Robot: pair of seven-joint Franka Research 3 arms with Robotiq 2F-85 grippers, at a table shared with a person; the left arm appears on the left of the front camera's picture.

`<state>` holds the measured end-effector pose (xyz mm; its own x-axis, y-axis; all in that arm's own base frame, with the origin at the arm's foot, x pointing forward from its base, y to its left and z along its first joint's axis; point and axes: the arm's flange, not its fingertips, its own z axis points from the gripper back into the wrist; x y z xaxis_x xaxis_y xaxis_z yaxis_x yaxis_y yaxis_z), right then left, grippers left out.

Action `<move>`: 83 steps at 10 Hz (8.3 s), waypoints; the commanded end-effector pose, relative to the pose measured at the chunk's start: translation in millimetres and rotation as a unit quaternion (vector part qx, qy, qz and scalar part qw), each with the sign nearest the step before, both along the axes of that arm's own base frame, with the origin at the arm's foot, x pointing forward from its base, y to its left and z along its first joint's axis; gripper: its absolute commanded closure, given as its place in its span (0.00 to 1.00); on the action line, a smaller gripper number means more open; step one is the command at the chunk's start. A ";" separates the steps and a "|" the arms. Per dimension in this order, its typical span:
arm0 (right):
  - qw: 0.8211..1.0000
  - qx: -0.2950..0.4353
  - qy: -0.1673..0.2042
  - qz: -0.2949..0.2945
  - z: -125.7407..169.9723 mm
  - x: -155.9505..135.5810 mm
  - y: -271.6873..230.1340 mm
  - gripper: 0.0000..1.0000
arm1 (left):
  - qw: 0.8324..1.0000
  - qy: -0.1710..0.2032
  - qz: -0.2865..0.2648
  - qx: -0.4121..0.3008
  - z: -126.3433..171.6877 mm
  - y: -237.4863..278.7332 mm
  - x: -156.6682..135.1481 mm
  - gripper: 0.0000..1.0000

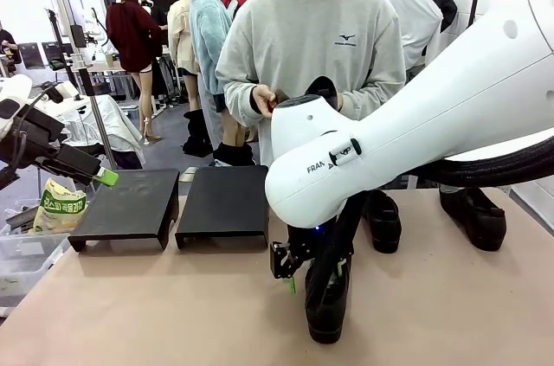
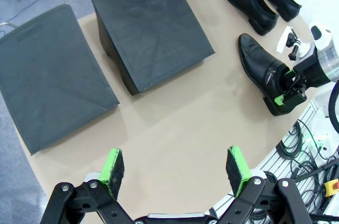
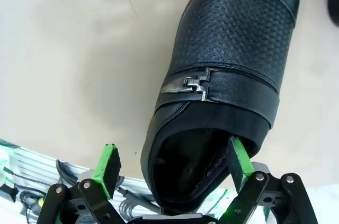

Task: Organize the shoes by placing them on the stand.
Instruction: Place the Shoe from the middle of the table onto the Shoes Stand.

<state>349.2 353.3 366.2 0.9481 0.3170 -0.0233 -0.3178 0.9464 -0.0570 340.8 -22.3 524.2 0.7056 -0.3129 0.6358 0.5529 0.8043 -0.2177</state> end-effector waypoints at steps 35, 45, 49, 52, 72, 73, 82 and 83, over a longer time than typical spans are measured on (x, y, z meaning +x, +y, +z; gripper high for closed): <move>0.999 0.018 -0.003 -0.037 79.2 -24.7 -252.3 0.00 | 0.976 0.191 -0.012 0.107 -73.5 -320.8 -16.0 0.00; 0.999 0.018 -0.003 -0.037 79.2 -24.7 -252.3 0.00 | 0.962 0.224 0.087 0.131 -151.6 -396.2 -1.9 0.00; 0.999 0.018 -0.003 -0.037 79.2 -24.7 -252.3 0.00 | 0.962 0.225 0.081 0.132 -173.2 -418.3 3.5 0.00; 0.999 0.018 -0.003 -0.037 79.2 -24.7 -252.3 0.00 | 0.954 0.251 0.098 0.131 -190.5 -419.9 8.3 0.00; 0.999 0.018 -0.003 -0.037 79.2 -24.7 -252.3 0.00 | 0.962 0.190 0.164 0.110 -52.8 -312.2 -47.9 1.00; 0.999 0.018 -0.003 -0.037 79.2 -24.7 -252.3 0.00 | 0.953 0.168 0.228 0.109 -36.1 -271.1 -46.6 1.00; 0.999 0.018 -0.003 -0.037 79.2 -24.7 -252.3 0.00 | 0.931 0.093 0.343 0.083 11.0 -87.7 -24.4 1.00; 0.999 0.018 -0.003 -0.037 79.2 -24.7 -252.3 0.00 | 0.931 0.093 0.343 0.083 11.0 -87.7 -24.4 1.00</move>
